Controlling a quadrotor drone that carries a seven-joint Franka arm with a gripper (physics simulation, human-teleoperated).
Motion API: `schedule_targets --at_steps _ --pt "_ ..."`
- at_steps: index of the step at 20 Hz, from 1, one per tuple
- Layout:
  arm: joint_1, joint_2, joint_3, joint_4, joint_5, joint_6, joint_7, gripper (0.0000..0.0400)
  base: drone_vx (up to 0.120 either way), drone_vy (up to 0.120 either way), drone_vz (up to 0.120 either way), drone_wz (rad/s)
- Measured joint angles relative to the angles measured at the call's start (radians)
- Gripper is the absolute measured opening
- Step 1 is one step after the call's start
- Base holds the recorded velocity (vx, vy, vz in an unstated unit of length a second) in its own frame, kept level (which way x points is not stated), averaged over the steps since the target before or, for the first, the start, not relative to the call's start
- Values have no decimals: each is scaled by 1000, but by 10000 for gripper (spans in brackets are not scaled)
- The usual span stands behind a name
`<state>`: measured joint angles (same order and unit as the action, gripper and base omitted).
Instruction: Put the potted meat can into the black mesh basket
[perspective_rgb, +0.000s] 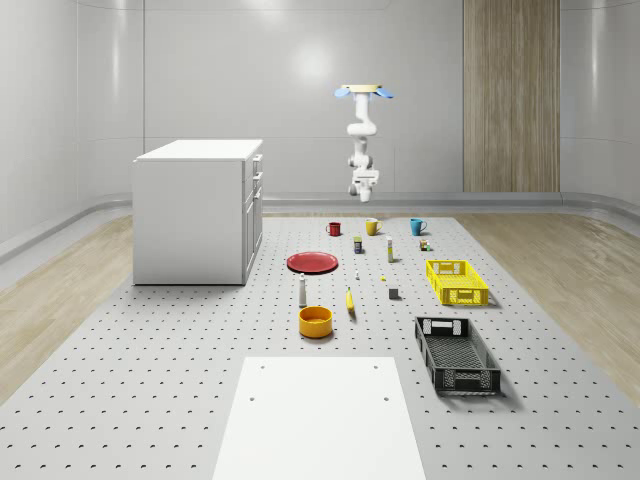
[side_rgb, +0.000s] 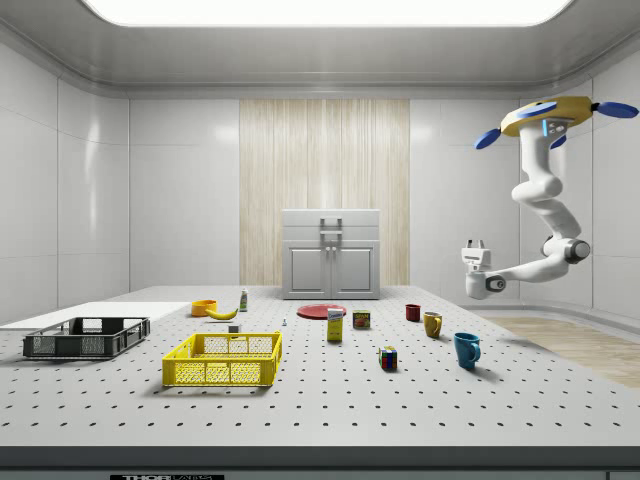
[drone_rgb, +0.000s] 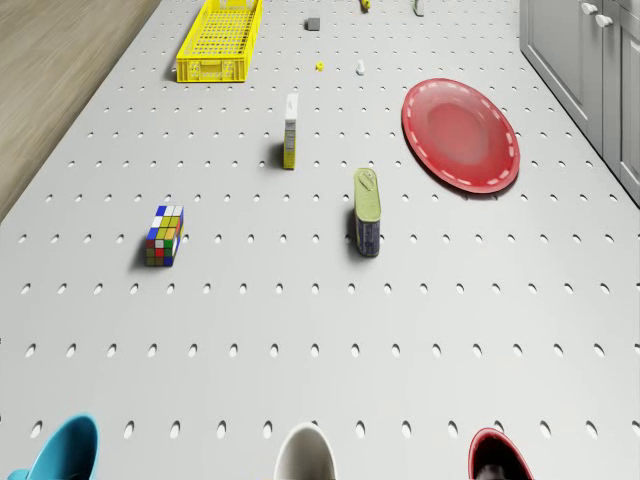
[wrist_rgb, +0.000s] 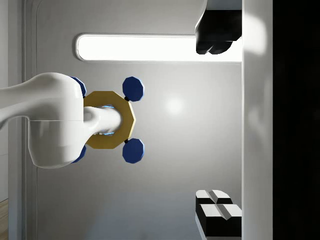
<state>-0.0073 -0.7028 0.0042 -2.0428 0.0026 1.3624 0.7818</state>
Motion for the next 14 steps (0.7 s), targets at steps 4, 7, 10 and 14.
schedule_targets --at_steps 4,7,10,14 --pt "0 -1 0 0 0 2 0 400 120 -120 0 0" --pt "-1 -3 1 -1 0 4 0 400 120 -120 0 0" --pt "-1 -4 1 -2 0 6 0 400 120 -120 0 0" --pt "-2 -6 2 -4 -1 9 0 400 120 -120 0 0"
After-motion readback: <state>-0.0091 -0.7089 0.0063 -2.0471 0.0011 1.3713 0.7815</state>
